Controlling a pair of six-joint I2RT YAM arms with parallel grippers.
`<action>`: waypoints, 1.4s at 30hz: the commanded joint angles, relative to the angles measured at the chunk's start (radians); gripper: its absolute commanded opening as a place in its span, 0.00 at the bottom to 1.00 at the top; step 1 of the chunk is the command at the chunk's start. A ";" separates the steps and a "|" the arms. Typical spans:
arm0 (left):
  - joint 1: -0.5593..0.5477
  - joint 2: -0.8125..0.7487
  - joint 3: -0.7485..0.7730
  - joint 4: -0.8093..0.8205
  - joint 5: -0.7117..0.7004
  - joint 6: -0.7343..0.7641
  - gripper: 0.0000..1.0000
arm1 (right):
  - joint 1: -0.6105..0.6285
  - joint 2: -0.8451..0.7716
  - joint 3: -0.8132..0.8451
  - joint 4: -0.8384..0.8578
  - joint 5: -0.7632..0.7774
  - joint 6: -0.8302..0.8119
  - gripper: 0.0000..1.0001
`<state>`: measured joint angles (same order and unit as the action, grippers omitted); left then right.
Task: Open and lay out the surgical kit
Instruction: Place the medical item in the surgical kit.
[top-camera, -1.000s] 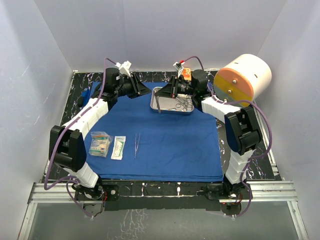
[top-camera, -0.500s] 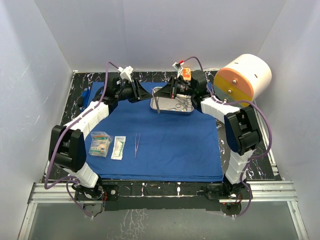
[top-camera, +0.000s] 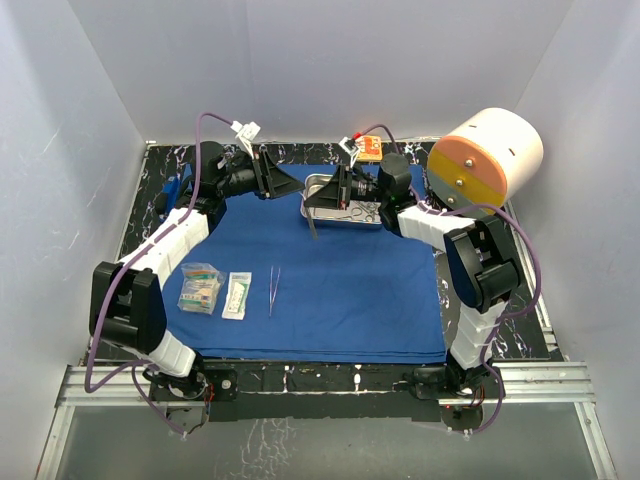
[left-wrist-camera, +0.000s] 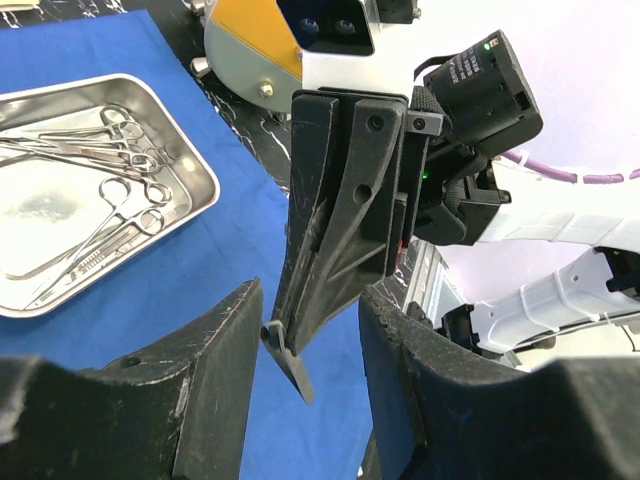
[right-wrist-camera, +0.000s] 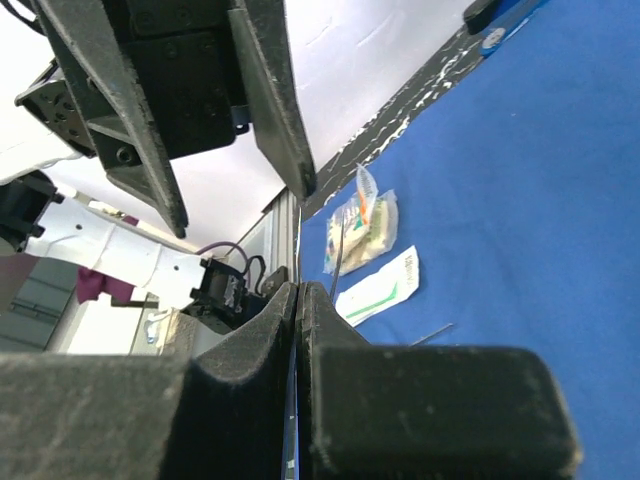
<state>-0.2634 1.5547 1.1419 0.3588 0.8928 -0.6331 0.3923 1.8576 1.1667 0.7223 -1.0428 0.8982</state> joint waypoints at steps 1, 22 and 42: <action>0.002 -0.041 0.005 0.034 0.032 -0.006 0.43 | 0.013 -0.042 0.002 0.151 -0.014 0.073 0.00; 0.003 -0.051 -0.019 0.111 0.066 -0.044 0.36 | 0.013 0.001 0.019 0.200 -0.025 0.139 0.00; 0.003 -0.069 -0.071 0.177 0.096 -0.073 0.36 | 0.013 0.012 0.033 0.186 -0.019 0.135 0.00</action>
<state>-0.2630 1.5494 1.0767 0.4763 0.9527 -0.6941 0.4076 1.8614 1.1667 0.8646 -1.0698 1.0283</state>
